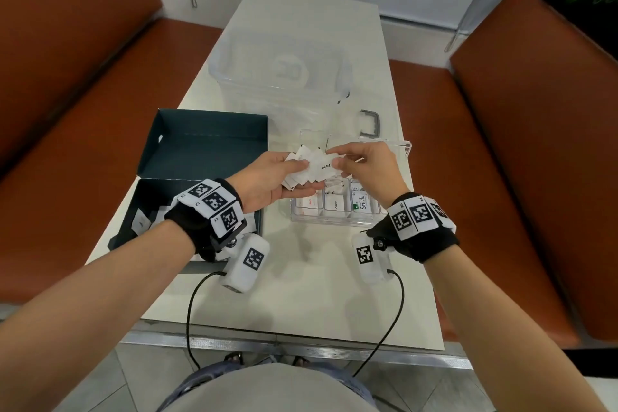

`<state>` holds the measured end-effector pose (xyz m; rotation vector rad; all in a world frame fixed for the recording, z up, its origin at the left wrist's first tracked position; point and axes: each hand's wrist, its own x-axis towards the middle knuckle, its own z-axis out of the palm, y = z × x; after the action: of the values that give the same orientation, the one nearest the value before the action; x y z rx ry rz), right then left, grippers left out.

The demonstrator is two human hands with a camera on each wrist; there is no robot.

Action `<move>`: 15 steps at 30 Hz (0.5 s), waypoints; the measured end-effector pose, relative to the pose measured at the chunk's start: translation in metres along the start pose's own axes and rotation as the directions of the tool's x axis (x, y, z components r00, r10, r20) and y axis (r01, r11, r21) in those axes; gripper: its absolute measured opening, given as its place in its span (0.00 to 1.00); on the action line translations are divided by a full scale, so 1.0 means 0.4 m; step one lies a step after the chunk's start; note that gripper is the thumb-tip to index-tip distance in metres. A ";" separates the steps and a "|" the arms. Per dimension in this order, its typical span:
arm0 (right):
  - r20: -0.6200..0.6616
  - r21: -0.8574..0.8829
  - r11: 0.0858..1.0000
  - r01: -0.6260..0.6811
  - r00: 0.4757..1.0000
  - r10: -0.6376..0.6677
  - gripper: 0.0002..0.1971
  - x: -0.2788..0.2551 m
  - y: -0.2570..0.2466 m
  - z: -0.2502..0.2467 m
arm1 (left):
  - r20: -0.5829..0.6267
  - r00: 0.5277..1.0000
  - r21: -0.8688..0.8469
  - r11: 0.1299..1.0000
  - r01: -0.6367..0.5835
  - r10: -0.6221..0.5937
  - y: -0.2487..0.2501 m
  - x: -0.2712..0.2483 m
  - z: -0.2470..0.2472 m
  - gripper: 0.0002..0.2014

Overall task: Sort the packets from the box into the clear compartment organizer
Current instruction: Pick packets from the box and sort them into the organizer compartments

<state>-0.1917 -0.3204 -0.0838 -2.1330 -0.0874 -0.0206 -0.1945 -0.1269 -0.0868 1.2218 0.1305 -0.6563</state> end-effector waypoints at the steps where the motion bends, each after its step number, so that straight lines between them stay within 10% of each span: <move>1: -0.001 -0.042 0.999 0.011 1.000 -0.011 0.08 0.001 -0.002 -0.004 | 0.007 1.000 0.009 1.000 -0.004 0.004 -0.003 -0.002 0.001 0.15; 15: 0.025 -0.125 0.991 -0.051 0.998 0.054 0.09 -0.006 -0.026 0.002 | 0.081 0.992 0.044 0.994 -0.097 0.093 -0.024 -0.005 0.008 0.13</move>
<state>-0.1947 -0.3144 -0.0756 -2.2597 -0.0477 0.0358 -0.2019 -0.1306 -0.0930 1.2384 -0.0096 -0.6268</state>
